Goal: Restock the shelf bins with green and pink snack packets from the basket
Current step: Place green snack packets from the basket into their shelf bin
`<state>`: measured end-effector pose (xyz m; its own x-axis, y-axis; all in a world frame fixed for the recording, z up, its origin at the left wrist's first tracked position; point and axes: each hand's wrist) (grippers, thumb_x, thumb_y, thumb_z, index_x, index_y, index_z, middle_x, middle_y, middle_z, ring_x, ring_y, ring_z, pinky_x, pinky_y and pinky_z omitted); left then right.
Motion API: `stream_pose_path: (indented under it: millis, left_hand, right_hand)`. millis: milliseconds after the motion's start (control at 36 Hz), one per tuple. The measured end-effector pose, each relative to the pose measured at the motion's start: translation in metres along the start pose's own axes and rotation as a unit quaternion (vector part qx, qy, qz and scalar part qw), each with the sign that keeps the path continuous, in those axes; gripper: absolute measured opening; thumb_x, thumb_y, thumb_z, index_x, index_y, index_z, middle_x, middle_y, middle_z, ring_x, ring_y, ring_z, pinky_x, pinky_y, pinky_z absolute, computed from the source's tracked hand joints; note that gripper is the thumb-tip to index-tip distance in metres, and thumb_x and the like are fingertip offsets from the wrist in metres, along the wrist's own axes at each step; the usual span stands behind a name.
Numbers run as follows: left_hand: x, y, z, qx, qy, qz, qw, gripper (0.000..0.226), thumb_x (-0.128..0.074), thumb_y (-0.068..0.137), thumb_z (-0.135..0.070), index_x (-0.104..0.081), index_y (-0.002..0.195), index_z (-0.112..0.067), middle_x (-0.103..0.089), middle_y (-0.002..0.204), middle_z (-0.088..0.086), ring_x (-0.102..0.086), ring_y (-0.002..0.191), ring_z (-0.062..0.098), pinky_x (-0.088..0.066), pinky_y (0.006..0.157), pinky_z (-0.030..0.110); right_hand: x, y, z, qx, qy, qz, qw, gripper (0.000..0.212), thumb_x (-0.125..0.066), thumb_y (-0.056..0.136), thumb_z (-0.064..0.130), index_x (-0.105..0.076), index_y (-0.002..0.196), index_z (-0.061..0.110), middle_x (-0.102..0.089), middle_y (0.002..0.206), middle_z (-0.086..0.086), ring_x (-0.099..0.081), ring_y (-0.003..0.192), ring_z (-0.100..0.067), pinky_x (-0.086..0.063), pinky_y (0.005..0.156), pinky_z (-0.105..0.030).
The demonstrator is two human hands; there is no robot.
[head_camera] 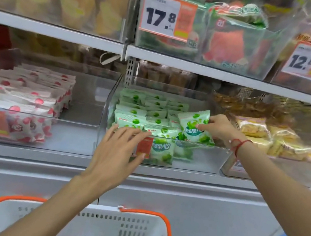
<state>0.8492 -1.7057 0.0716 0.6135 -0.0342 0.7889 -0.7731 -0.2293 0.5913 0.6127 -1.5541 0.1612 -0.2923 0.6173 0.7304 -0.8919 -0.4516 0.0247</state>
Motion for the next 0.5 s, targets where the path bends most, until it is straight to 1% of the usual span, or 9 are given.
stream_pose_path:
  millis: [56,111,139,194,250,306,417,472,500]
  left_hand:
    - [0.0,0.0,0.001,-0.001,-0.004,0.003,1.0,0.053,-0.061,0.088,-0.042,-0.046,0.137,-0.031,-0.055,0.128,-0.008,-0.047,0.122,0.016,-0.017,0.114,0.038]
    - [-0.001,0.0,0.002,-0.002,-0.006,0.003,1.0,0.053,-0.057,0.088,-0.046,-0.044,0.138,-0.032,-0.055,0.128,-0.008,-0.046,0.122,0.015,-0.014,0.114,0.036]
    - [-0.001,0.0,0.002,-0.002,-0.007,0.004,1.0,0.054,-0.056,0.088,-0.047,-0.044,0.138,-0.032,-0.055,0.127,-0.008,-0.045,0.122,0.015,-0.013,0.114,0.035]
    - [-0.001,0.001,0.002,0.0,-0.009,0.005,1.0,0.054,-0.053,0.087,-0.049,-0.044,0.138,-0.032,-0.055,0.126,-0.009,-0.045,0.122,0.015,-0.012,0.114,0.035]
    - [-0.002,0.001,0.002,0.0,-0.009,0.006,1.0,0.055,-0.051,0.087,-0.05,-0.043,0.138,-0.032,-0.054,0.126,-0.009,-0.044,0.122,0.015,-0.011,0.115,0.035]
    - [-0.002,0.001,0.002,-0.001,-0.009,0.006,1.0,0.055,-0.054,0.087,-0.049,-0.043,0.137,-0.032,-0.054,0.125,-0.009,-0.044,0.122,0.015,-0.01,0.115,0.035]
    - [-0.003,-0.001,0.001,-0.005,-0.005,0.006,1.0,0.057,-0.06,0.087,-0.046,-0.042,0.139,-0.032,-0.052,0.127,-0.009,-0.041,0.123,0.015,-0.008,0.115,0.034]
    - [-0.001,-0.001,0.001,-0.01,-0.009,0.009,1.0,0.058,-0.061,0.087,-0.045,-0.04,0.14,-0.032,-0.051,0.129,-0.009,-0.039,0.125,0.015,-0.006,0.115,0.034]
    - [0.0,0.0,0.001,-0.012,-0.01,0.013,1.0,0.06,-0.06,0.087,-0.045,-0.039,0.141,-0.032,-0.05,0.131,-0.009,-0.038,0.126,0.015,-0.006,0.115,0.034]
  right_hand:
    - [-0.007,0.007,-0.004,-0.047,0.011,0.065,0.997,0.038,-0.082,0.073,0.024,-0.066,0.098,0.0,-0.061,0.093,-0.009,-0.055,0.082,-0.018,-0.047,0.07,-0.029]
    - [-0.014,0.013,-0.005,-0.065,-0.003,0.091,0.994,0.041,-0.086,0.067,0.026,-0.068,0.091,-0.002,-0.065,0.091,-0.009,-0.059,0.082,-0.018,-0.05,0.075,-0.031]
    - [-0.016,0.013,-0.003,-0.06,-0.024,0.085,0.994,0.037,-0.086,0.066,0.028,-0.066,0.08,-0.001,-0.064,0.083,-0.008,-0.059,0.075,-0.016,-0.05,0.07,-0.028]
    - [-0.015,0.006,0.002,-0.041,-0.111,0.08,0.99,0.043,-0.082,0.07,0.036,-0.051,0.063,0.007,-0.049,0.066,-0.002,-0.045,0.058,-0.012,-0.038,0.052,-0.022]
    - [-0.014,-0.002,0.005,-0.023,-0.187,0.084,0.979,0.048,-0.077,0.075,0.04,-0.043,0.06,0.011,-0.042,0.063,-0.001,-0.035,0.053,-0.01,-0.03,0.045,-0.022]
    - [-0.015,-0.007,0.003,-0.016,-0.217,0.104,0.97,0.047,-0.075,0.078,0.039,-0.045,0.056,0.011,-0.046,0.063,-0.006,-0.037,0.05,-0.011,-0.032,0.04,-0.02]
    - [-0.013,-0.021,0.01,-0.013,-0.267,0.159,0.95,0.045,-0.071,0.079,0.048,-0.053,0.054,0.014,-0.056,0.066,-0.003,-0.047,0.049,-0.009,-0.038,0.04,-0.016]
    - [-0.006,-0.026,0.017,-0.015,-0.266,0.179,0.947,0.035,-0.071,0.081,0.045,-0.06,0.064,0.016,-0.056,0.073,-0.003,-0.047,0.052,-0.007,-0.038,0.036,-0.013]
    - [-0.003,-0.028,0.02,-0.021,-0.261,0.18,0.948,0.031,-0.07,0.081,0.044,-0.062,0.073,0.015,-0.055,0.073,-0.001,-0.046,0.054,-0.006,-0.039,0.037,-0.015]
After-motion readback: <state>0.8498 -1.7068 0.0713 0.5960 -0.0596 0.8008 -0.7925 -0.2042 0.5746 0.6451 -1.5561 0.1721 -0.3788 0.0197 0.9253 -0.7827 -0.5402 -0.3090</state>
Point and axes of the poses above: each hand's wrist, its own y-axis towards the middle knuckle, its own x-axis out of the back of the hand, z = x × y
